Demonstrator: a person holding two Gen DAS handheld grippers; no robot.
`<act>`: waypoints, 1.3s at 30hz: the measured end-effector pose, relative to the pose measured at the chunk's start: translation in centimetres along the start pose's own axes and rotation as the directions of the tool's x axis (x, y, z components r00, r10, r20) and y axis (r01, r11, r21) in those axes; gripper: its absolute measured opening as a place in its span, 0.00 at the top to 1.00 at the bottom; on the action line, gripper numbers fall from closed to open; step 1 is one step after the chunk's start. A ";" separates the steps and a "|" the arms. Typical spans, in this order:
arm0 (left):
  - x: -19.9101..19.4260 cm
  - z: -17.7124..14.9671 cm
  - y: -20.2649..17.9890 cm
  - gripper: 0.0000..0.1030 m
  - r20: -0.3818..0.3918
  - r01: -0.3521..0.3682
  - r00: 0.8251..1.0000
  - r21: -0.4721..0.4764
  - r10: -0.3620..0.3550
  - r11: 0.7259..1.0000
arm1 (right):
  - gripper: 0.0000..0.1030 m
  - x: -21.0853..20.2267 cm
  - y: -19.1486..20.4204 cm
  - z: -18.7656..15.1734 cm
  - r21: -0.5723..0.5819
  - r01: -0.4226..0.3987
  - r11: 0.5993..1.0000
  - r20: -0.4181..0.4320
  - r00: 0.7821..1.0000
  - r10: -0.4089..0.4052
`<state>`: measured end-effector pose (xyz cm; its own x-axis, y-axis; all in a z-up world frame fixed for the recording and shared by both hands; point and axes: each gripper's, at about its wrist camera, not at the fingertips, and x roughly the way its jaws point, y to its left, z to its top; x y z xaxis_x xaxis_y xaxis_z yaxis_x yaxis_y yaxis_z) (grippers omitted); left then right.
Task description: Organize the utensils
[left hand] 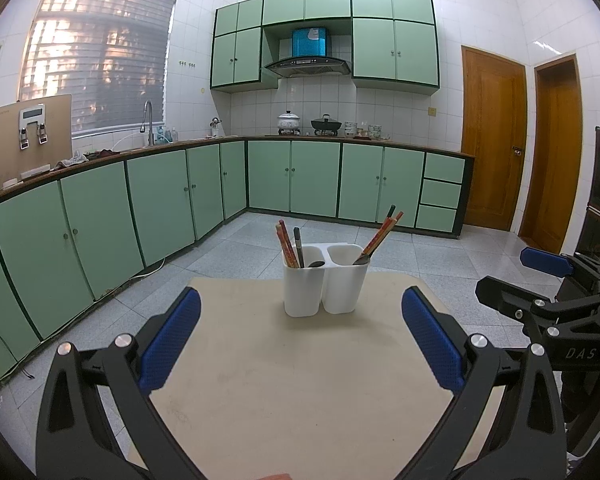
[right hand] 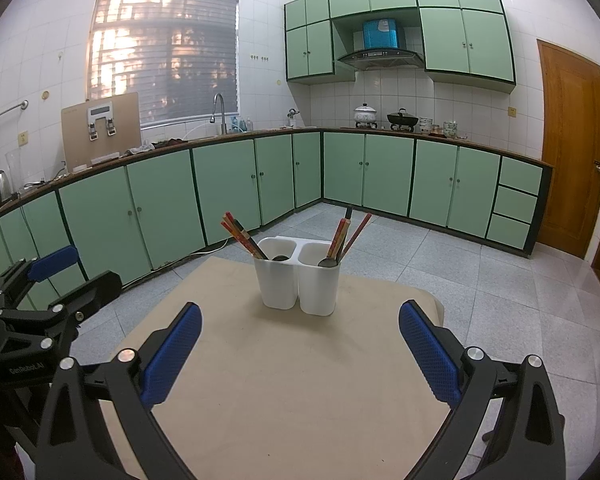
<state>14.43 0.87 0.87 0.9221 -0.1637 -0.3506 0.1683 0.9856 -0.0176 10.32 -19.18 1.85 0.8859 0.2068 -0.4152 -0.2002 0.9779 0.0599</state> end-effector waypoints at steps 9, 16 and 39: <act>0.2 -0.4 0.1 0.05 -0.002 0.001 1.000 -0.002 -0.001 1.000 | 0.06 0.2 -0.1 -0.1 0.001 0.000 1.000 -0.001 1.000 0.000; 0.2 -0.4 0.1 0.05 -0.002 0.002 1.000 -0.002 -0.002 1.000 | 0.06 0.2 -0.1 -0.2 0.001 0.001 1.000 -0.002 1.000 -0.001; 0.3 -0.8 0.2 0.05 -0.008 0.006 1.000 -0.009 -0.006 1.000 | 0.06 0.6 -0.4 -0.4 -0.001 0.002 1.000 -0.008 1.000 -0.002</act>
<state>14.51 1.07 0.02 0.9184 -0.1696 -0.3575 0.1710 0.9849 -0.0279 10.74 -19.46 1.27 0.8830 0.2046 -0.4224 -0.1990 0.9783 0.0579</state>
